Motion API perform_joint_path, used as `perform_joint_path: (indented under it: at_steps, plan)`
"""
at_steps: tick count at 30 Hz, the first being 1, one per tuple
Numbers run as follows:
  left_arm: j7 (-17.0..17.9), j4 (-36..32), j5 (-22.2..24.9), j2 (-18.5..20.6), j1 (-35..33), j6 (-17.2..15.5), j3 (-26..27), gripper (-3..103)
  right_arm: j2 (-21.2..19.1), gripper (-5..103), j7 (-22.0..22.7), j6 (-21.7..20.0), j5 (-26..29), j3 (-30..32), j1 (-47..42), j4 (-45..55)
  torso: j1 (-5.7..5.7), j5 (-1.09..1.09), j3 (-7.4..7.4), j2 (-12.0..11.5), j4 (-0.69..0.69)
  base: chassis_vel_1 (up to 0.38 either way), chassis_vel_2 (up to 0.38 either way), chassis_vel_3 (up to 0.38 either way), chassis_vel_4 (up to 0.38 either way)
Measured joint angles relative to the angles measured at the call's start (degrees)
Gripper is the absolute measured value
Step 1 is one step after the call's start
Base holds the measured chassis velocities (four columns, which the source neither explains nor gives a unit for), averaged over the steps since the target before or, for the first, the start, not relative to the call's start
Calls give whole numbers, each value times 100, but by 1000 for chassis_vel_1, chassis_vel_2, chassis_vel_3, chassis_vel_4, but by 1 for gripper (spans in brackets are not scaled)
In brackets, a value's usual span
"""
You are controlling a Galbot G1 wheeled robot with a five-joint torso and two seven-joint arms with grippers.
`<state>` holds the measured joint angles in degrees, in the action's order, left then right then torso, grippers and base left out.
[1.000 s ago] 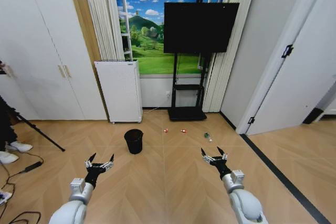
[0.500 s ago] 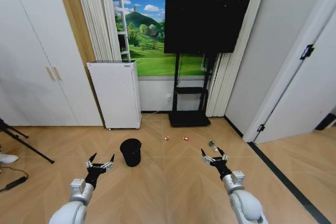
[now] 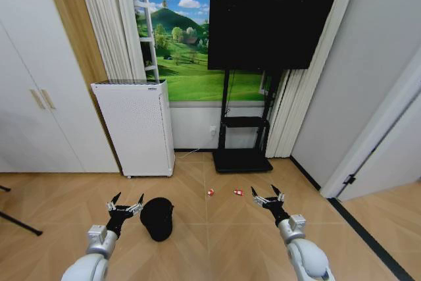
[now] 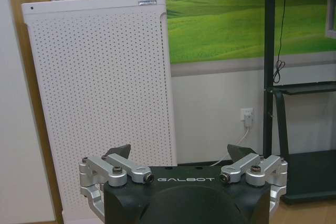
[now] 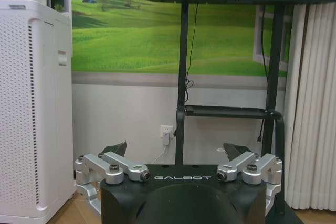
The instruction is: Pick up the trash bin and place the garbage on the floor into it.
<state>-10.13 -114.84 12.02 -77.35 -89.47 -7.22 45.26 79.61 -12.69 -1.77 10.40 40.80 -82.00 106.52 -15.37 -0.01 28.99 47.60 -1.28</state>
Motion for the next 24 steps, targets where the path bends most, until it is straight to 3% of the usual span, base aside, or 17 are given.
perform_joint_path:
  at_steps: [2,3,6,7,10,11,12,14,16,18,19,21,23,24]
  plan:
    - [-14,5,0,0,-1,12,15,100,12,100,0,2,-12,0,-5,2,0,11,0,0,4,-345,368,358,-349]
    - [-26,15,1,0,-2,18,17,100,17,100,0,4,-17,5,-10,9,0,-1,-1,0,2,-371,373,353,-341]
    - [-34,23,3,0,-5,22,18,100,21,100,1,7,-21,9,-13,20,0,-10,-1,0,2,-373,346,360,-341]
    - [-52,29,7,2,-5,39,23,100,31,100,2,8,-32,9,-20,23,0,9,1,-1,2,-374,357,317,-344]
    - [-75,59,10,-6,-7,58,28,100,47,100,6,9,-60,9,-30,37,1,-9,-1,1,2,-361,351,369,-351]
    - [-78,65,10,-12,-8,60,29,100,51,100,8,9,-65,9,-33,40,0,-8,-1,1,2,-369,339,394,-357]
    - [-84,72,11,-22,-8,73,28,100,56,100,10,8,-72,5,-39,39,-1,9,1,-1,2,-339,339,345,-368]
    - [-85,76,11,-24,-9,82,30,100,59,100,10,8,-75,0,-40,39,-1,10,1,0,4,-347,375,345,-339]
    - [-88,94,14,-25,-6,84,28,100,62,100,23,20,-75,-7,-32,37,0,-9,-1,1,2,-350,335,391,-342]
    - [-86,112,18,-24,11,103,29,100,72,100,95,20,-50,-43,-13,19,-1,12,1,0,4,-340,361,357,-360]
    - [-86,112,18,-24,11,103,29,100,72,100,95,20,-50,-43,-13,19,-1,12,1,0,4,-327,361,364,-376]
    - [-83,117,-1,-12,19,35,30,100,75,100,131,-36,-21,-42,3,28,-1,-9,0,0,3,-372,319,360,-361]
    - [-71,92,-12,-11,18,-51,30,100,73,100,134,-39,-18,-41,8,27,-5,0,2,-3,2,-292,291,241,-273]
    - [-57,67,-18,-15,14,-109,30,100,67,100,134,-41,-15,-38,11,24,-4,10,-1,-9,9,-243,284,241,-273]
